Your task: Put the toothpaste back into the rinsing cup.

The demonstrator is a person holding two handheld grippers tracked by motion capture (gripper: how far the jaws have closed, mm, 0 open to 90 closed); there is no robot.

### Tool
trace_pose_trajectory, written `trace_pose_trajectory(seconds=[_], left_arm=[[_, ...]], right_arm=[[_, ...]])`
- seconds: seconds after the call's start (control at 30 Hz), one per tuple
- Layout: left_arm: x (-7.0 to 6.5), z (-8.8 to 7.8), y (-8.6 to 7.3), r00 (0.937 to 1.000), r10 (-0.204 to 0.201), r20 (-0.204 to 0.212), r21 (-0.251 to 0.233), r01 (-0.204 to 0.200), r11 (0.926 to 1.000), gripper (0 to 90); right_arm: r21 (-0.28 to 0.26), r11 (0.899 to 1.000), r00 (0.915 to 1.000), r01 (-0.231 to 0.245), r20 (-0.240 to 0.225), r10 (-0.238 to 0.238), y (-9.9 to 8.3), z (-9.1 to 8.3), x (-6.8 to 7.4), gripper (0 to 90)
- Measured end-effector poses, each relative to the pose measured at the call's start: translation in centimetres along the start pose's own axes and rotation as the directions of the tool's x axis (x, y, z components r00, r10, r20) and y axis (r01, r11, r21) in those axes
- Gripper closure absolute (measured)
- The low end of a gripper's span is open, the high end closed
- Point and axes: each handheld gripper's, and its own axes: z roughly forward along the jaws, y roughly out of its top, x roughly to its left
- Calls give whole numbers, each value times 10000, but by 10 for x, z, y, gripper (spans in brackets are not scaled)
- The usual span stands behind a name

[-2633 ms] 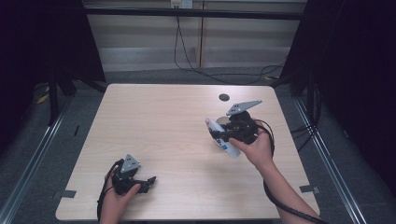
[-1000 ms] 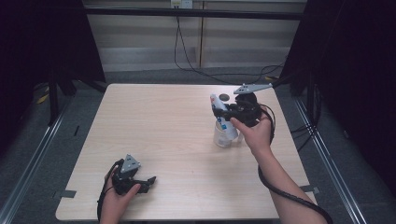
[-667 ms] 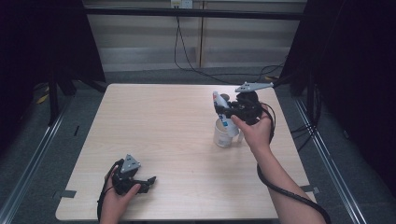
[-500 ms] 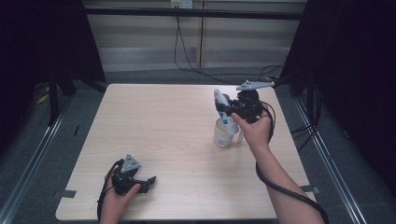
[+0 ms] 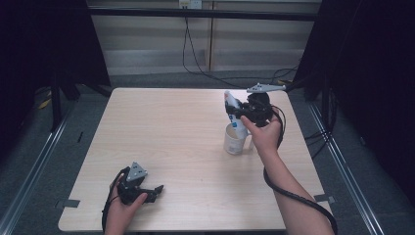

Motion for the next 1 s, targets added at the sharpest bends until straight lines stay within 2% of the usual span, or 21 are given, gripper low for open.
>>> trace_pose_trajectory(seconds=[0.43, 1.0], left_arm=[[0, 0, 0, 10000, -2, -33, -23, 2, 10000, 151], [0, 0, 0, 10000, -8, -33, -9, 8, 10000, 151]], right_arm=[[-128, 9998, 9996, -164, 246, 168, -1, 3, -10, 669], [-84, 9999, 9990, -113, 436, 116, -5, 16, -12, 665]])
